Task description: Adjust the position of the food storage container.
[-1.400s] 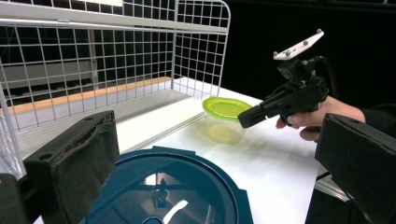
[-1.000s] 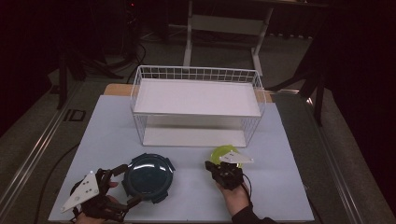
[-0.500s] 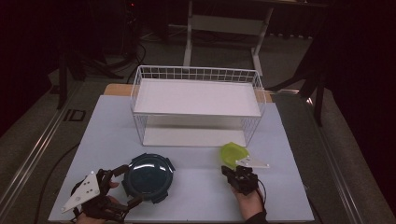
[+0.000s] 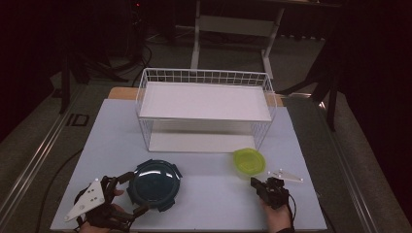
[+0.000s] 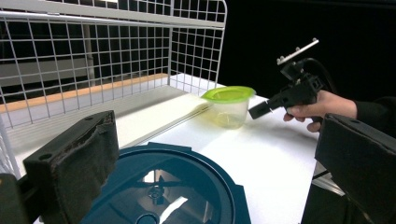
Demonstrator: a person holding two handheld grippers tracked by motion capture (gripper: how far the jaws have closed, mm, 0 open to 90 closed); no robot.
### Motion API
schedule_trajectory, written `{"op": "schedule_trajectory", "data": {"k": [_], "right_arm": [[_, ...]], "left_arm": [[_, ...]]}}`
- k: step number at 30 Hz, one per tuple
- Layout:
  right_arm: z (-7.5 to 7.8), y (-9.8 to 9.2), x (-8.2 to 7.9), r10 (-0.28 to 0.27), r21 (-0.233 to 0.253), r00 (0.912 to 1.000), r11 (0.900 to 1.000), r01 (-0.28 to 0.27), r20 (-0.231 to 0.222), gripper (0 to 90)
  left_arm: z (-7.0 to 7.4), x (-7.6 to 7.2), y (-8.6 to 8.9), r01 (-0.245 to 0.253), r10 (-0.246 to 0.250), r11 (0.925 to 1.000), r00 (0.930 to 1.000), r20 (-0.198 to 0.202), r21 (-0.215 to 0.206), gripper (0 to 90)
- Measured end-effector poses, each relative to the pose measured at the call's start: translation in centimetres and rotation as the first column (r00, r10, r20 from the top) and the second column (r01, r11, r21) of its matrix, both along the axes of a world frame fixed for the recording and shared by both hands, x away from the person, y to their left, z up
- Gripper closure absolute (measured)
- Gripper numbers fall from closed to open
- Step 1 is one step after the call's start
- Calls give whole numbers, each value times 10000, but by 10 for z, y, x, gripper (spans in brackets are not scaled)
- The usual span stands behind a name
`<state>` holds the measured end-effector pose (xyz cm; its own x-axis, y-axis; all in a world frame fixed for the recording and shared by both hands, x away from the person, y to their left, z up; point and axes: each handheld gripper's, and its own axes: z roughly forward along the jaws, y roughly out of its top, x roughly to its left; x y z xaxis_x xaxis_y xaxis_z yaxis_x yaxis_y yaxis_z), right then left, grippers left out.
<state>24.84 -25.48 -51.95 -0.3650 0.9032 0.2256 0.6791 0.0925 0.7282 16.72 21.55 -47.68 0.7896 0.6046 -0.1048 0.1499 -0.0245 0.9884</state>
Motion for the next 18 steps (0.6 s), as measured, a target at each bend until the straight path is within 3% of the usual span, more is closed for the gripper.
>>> {"op": "schedule_trajectory", "data": {"k": [4, 7, 9, 11, 18], "right_arm": [[0, 11, -2, 233, 100, 9997, 9997, -233, 59, 900], [-4, 30, -2, 704, 51, 9975, 9975, -704, -42, 900], [-5, 37, -2, 695, 287, 9976, 9972, -694, -22, 900], [-4, 43, 0, 637, 252, 9978, 9976, -642, 190, 900], [-11, 46, 9, 225, 92, 9995, 9997, -227, 203, 900]], "left_arm": [[0, 0, 0, -2, 2, 10000, 10000, 17, 35, 0], [0, 0, 0, 1, -1, 10000, 10000, 24, 56, 0], [0, 0, 0, 2, -1, 10000, 10000, -15, 43, 0], [0, 0, 0, -6, 6, 10000, 10000, 13, 78, 0], [0, 0, 2, -37, 37, 10000, 10000, 15, 35, 0]]}}
